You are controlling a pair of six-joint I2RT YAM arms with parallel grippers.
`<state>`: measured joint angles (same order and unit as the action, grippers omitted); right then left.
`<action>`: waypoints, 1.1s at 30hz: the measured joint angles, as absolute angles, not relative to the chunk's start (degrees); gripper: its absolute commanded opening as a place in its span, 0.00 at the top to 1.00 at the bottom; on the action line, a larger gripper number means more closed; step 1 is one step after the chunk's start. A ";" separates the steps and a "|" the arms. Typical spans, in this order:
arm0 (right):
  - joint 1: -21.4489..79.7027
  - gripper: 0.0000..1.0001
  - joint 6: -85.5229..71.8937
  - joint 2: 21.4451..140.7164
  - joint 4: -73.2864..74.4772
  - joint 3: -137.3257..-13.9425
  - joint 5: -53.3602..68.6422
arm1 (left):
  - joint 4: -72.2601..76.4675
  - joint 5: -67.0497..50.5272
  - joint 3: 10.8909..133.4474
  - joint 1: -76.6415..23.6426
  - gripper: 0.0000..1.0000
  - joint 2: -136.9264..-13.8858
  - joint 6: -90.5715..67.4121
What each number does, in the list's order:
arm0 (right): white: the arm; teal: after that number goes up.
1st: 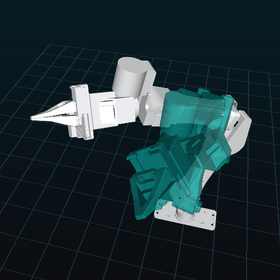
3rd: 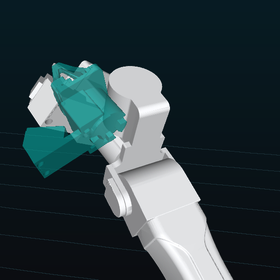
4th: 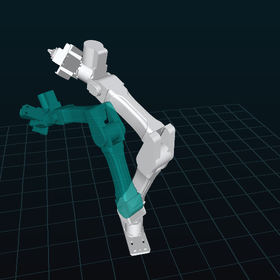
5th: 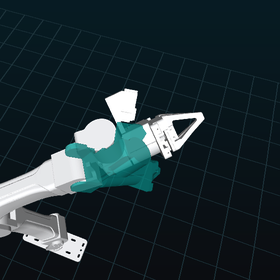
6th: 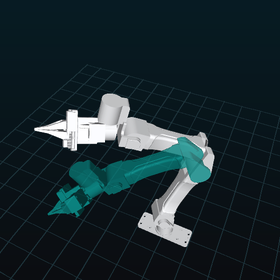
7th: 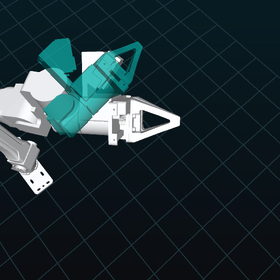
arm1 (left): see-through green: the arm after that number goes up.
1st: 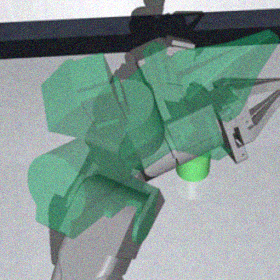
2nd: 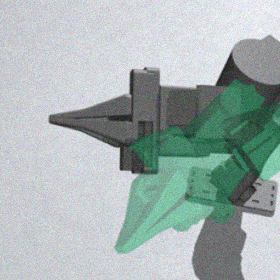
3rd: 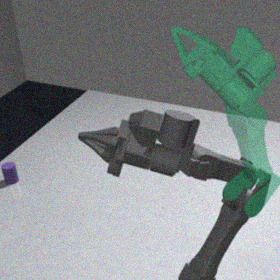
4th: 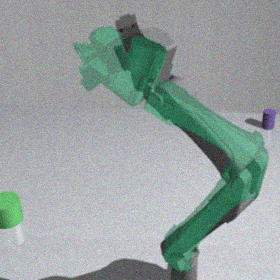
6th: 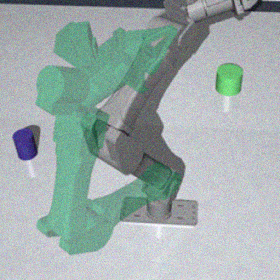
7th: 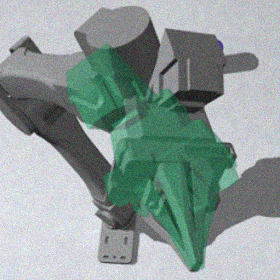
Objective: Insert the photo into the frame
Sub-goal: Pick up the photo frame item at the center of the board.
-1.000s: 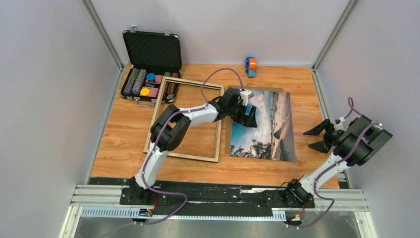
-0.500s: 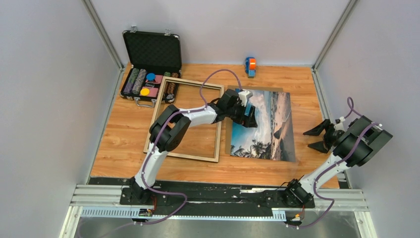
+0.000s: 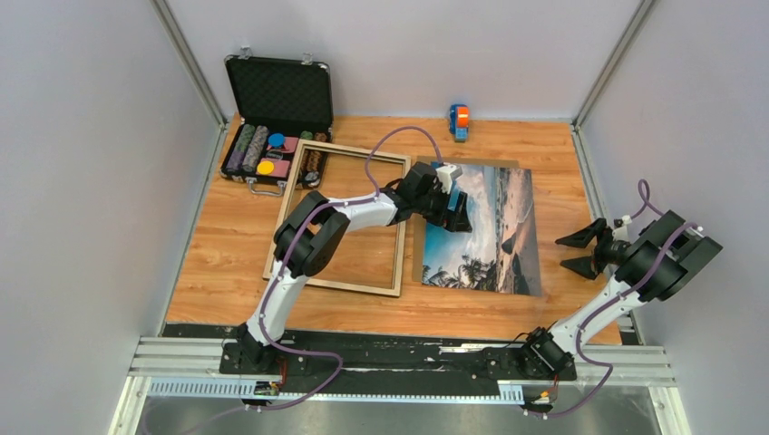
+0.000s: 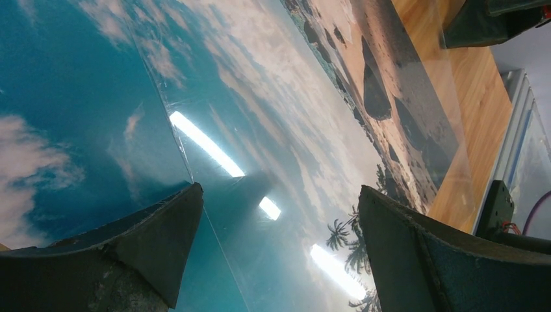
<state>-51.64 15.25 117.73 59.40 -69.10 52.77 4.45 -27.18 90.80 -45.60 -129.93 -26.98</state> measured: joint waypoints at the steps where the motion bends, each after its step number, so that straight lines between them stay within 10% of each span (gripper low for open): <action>1: -51.70 0.26 15.62 118.10 59.90 -69.45 53.10 | 4.45 -27.29 90.80 -45.60 0.00 -129.95 -27.00; 33: -51.83 0.30 22.55 119.55 65.95 -72.38 66.26 | 11.49 -36.23 89.14 -44.23 0.03 -131.61 -29.28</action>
<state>-51.83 22.55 119.55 65.95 -72.38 66.26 11.49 -36.23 89.14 -44.23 -131.61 -29.28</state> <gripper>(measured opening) 0.710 0.977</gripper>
